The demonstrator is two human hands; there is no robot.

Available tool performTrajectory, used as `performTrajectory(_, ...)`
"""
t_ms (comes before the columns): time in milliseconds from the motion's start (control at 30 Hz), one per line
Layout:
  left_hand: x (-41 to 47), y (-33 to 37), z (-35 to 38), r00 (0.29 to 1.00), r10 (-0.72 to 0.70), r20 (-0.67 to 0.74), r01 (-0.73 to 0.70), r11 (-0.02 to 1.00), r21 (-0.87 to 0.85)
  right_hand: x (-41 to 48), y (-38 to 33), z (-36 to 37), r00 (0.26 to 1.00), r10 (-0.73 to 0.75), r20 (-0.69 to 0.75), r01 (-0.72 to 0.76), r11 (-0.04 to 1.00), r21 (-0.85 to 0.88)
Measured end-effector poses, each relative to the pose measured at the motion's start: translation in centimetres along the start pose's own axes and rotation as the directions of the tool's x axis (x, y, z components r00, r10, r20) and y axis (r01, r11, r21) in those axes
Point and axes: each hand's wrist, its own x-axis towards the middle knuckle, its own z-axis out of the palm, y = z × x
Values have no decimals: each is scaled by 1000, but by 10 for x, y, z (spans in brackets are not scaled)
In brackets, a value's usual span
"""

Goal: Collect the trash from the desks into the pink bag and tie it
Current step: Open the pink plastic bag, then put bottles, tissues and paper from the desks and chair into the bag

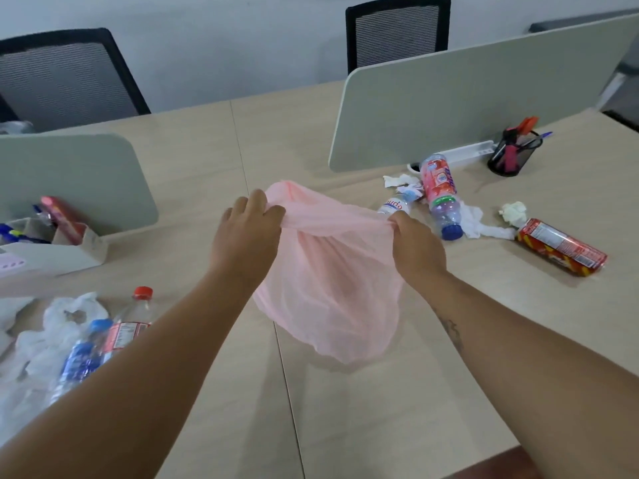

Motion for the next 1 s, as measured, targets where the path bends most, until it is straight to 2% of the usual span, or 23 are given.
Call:
performTrajectory(67, -1, 0, -4, 999, -49, -21, 50, 998, 27, 6, -5, -9, 998, 60, -20, -57, 989, 135)
performTrajectory(133, 1, 3, -7, 988, -154, 3, 153, 985, -77, 9, -6, -12, 996, 92, -19, -85, 968, 235)
performTrajectory(233, 6, 12, -10, 955, -287, 81, 298, 926, -231, 11, -1, -6, 993, 102, 66, -119, 930, 347)
performTrajectory(333, 9, 21, -9, 930, -363, 54, 362, 883, -300, 14, 3, 4, 989, 72, 128, -121, 890, 440)
performTrajectory(467, 7, 23, -5, 913, -408, -1, 389, 872, -298, 25, 1, 13, 989, 56, 136, -121, 833, 540)
performTrajectory(567, 3, 25, -8, 908, -417, 31, 412, 881, -234, 36, 6, 15, 989, 12, 149, -95, 820, 564)
performTrajectory(700, -3, 29, -3, 877, -468, 113, 481, 860, -170, 56, 18, 22, 961, -113, 251, -56, 811, 582)
performTrajectory(800, -10, 24, -2, 824, -560, 89, 565, 797, -215, 73, 21, 23, 895, -128, 428, -206, 731, 650)
performTrajectory(867, -14, 24, -2, 786, -611, 95, 617, 761, -200, 89, 29, 28, 866, -92, 491, -296, 696, 654)
performTrajectory(933, -15, 27, -3, 751, -651, 116, 661, 734, -160, 106, 40, 35, 900, -66, 430, -239, 751, 616)
performTrajectory(1000, -15, 31, -1, 733, -671, 106, 680, 725, -109, 125, 53, 45, 904, -181, 388, -13, 895, 445)
